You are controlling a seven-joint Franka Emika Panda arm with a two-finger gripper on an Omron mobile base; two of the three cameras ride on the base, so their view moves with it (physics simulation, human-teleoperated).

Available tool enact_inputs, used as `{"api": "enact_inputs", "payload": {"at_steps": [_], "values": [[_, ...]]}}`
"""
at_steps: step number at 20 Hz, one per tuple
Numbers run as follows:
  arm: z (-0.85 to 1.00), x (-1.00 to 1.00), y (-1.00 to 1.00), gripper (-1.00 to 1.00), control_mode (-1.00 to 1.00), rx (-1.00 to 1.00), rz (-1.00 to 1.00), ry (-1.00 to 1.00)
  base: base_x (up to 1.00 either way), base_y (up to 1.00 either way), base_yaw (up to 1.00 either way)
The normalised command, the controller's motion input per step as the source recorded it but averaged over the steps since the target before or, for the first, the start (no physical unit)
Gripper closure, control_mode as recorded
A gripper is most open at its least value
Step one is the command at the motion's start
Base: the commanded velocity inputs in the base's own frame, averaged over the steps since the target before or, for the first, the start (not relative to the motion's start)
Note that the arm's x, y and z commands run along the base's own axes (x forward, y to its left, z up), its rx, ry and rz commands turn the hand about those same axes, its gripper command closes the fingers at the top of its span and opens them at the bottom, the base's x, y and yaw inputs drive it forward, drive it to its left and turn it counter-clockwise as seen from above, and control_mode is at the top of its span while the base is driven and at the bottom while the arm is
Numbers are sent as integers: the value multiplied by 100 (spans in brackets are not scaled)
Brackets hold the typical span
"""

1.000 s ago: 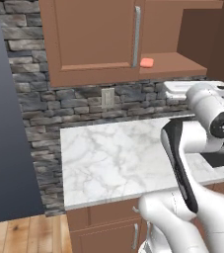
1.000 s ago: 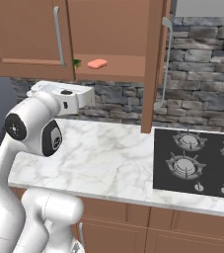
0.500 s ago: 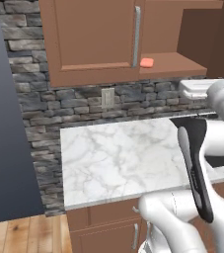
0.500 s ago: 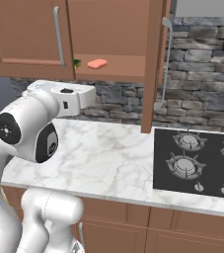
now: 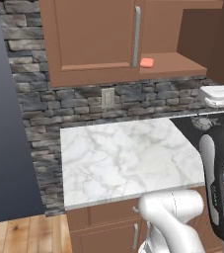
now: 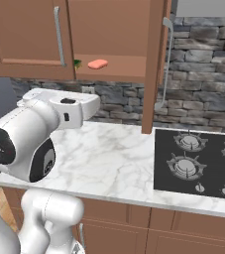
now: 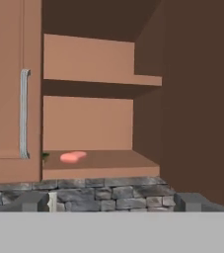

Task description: Pick up the bar soap and sponge from the sink, and place them back in the cabinet, and close the cabinet doors.

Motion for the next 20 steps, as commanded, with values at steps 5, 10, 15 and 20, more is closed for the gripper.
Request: {"api": "enact_inputs", "payload": {"at_steps": [5,10,15,20], "values": [[6,-49,-18,-100,-100,0,1,0,0,0,0],[0,-44,-20,-100,-100,0,2,0,0,0,0],[0,-42,-19,-100,-100,0,2,0,0,0,0],[0,-31,-22,-100,-100,0,3,0,0,0,0]]}}
